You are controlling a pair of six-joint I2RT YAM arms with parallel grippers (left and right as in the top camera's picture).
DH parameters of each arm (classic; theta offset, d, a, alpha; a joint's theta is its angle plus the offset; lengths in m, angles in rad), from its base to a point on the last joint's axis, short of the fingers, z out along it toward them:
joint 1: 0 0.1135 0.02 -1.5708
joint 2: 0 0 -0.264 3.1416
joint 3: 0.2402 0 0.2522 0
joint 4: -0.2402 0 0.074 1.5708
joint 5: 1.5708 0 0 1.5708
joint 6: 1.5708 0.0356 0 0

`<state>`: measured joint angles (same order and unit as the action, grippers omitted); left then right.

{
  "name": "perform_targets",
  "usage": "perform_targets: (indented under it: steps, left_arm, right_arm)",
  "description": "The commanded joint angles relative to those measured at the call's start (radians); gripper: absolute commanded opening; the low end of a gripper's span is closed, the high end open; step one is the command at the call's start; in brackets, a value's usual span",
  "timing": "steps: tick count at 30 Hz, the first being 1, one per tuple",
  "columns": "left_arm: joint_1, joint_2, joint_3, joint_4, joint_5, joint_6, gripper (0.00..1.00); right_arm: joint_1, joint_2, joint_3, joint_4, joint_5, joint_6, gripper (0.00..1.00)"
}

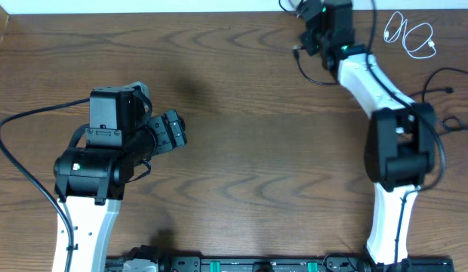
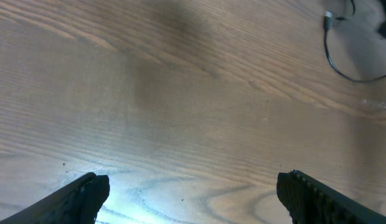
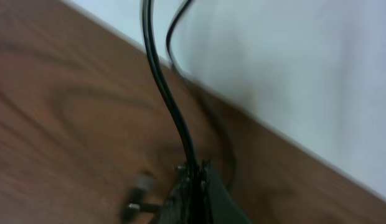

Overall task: Untangle cables
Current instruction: 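Carry the black cable up to the top edge with the right gripper, then lay the black cable along the top edge with the right gripper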

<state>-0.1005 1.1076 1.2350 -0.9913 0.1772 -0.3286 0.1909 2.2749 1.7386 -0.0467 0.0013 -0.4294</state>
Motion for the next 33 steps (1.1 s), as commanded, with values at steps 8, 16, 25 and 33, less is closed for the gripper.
perform_targets:
  steps: [8, 16, 25, 33]
  left_arm:
    - [0.004, 0.003, 0.010, -0.003, -0.006, 0.020, 0.91]
    - [0.004, 0.003, 0.010, -0.003, -0.006, 0.020, 0.92]
    - [0.004, 0.003, 0.010, -0.003, -0.006, 0.020, 0.92]
    - [0.004, 0.003, 0.010, -0.003, -0.006, 0.020, 0.92]
  right_arm:
    - [-0.003, 0.143, 0.021, 0.214, 0.101, -0.016, 0.49]
    - [-0.003, 0.064, 0.117, 0.073, 0.095, 0.006, 0.84]
    - [-0.040, -0.088, 0.212, -0.095, 0.018, 0.104, 0.92]
    - [-0.040, -0.097, 0.210, -0.551, 0.014, 0.132, 0.99]
